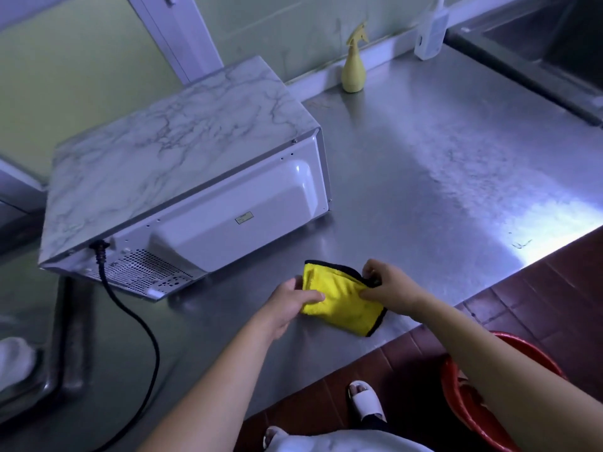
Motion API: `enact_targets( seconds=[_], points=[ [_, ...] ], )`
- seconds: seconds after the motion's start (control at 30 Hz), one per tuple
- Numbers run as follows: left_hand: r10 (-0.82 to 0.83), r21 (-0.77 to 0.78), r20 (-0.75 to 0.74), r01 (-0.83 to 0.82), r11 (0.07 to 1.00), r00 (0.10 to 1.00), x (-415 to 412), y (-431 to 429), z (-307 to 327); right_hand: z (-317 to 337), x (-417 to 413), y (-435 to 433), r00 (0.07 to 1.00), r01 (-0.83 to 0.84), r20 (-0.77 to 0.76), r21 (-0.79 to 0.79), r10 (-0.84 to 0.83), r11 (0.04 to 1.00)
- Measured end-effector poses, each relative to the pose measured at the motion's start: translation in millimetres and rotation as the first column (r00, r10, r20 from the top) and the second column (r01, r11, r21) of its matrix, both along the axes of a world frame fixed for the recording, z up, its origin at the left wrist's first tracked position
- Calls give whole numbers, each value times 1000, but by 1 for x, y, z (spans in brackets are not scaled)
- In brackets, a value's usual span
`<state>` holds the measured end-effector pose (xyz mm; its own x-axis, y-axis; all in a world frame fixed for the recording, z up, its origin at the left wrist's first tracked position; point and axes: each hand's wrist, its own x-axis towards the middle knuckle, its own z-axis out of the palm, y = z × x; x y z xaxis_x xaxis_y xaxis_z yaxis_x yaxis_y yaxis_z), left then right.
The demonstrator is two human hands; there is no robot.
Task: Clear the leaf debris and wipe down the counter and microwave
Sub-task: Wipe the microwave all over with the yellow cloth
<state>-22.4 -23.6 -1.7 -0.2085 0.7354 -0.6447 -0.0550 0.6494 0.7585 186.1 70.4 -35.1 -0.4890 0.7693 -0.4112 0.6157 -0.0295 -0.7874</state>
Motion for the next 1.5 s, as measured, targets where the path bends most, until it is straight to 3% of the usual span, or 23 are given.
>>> enact_targets(
  seconds=[0.1,0.2,0.27,0.33,0.4,0.47,0.53,0.57,0.63,0.7,0.77,0.83,0.93,1.0,1.1,1.27,1.37,1.43,1.5],
  points=[
    [-58,131,38,53,990,998,-2,-4,40,20,1,-13,982,122,-147,-4,-122,992],
    [-30,148,-178,57,987,984,3,4,81,43,-4,-32,933,280,-293,218,-211,935],
    [-34,152,-330,89,984,943,12,12,107,64,-13,-44,929,98,-369,287,16,953],
    [-125,168,-365,197,966,923,18,18,128,76,-29,-52,882,-93,-428,246,194,965],
    [-257,184,-236,303,935,937,22,22,145,79,-45,-56,770,-27,-633,93,80,995],
    [-311,209,-162,340,917,937,16,27,156,80,-55,-53,655,222,-695,-197,-296,955],
    [-213,279,-303,300,912,929,0,32,166,74,-60,-44,522,343,-567,-545,-638,765],
    [-127,328,-396,269,906,909,-13,35,170,71,-59,-38,472,356,-489,-655,-733,666],
    [15,406,-523,234,883,852,-44,43,179,72,-61,-24,403,403,-438,-704,-804,585],
    [106,419,-632,224,880,768,-80,53,185,81,-69,-5,335,525,-487,-615,-807,589],
    [143,363,-739,211,907,658,-115,64,186,100,-81,17,307,648,-654,-388,-691,655],
    [107,265,-815,203,943,570,-146,77,184,122,-100,37,405,704,-791,-50,-459,708],
    [-46,58,-906,229,972,422,-179,97,172,134,-140,63,679,640,-689,385,-255,664],
    [-123,-61,-953,223,973,277,-188,104,161,128,-167,68,826,534,-505,557,-252,636],
    [-123,-91,-983,222,971,137,-192,103,142,106,-188,70,857,510,-436,639,-275,575],
    [-108,-86,-991,238,968,79,-195,102,134,83,-199,82,688,708,-651,507,-320,492],
    [-86,-75,-996,240,968,37,-192,102,133,66,-192,95,488,779,-788,200,-375,594],
    [-65,-60,-998,237,970,15,-190,101,133,52,-189,96,434,744,-780,28,-451,668],
    [-42,-40,-999,244,969,5,-189,101,134,37,-187,92,388,727,-735,-127,-556,675]
  ],
)
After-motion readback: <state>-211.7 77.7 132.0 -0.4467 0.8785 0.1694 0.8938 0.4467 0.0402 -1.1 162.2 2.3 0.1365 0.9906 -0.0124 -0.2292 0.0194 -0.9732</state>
